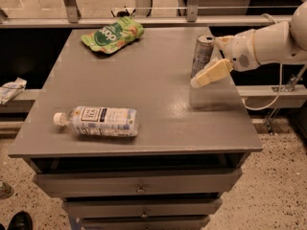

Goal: Knock redbull can over

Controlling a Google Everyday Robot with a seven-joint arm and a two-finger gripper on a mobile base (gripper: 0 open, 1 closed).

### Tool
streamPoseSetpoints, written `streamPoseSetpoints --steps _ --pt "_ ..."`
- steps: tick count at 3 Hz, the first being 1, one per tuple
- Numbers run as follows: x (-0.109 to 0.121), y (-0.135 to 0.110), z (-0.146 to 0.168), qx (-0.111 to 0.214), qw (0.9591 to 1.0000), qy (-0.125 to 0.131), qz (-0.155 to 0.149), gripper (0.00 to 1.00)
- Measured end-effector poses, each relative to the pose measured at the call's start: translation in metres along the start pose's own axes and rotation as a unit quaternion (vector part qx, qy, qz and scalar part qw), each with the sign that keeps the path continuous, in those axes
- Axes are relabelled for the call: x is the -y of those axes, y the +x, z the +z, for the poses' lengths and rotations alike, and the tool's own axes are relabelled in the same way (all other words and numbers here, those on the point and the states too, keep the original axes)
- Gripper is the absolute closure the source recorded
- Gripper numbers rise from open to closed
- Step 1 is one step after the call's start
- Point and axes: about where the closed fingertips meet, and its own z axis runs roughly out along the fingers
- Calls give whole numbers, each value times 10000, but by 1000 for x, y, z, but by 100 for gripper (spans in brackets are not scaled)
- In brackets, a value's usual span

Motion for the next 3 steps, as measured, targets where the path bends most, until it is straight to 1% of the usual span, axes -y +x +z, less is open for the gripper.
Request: streamPoseSetpoints --steps 1,2,3 --pt "-7 -20 30 434 9989 -103 127 0" --pt "-25 -48 50 688 9974 -140 153 0" --pt "-58 -79 76 794 9965 -247 130 0"
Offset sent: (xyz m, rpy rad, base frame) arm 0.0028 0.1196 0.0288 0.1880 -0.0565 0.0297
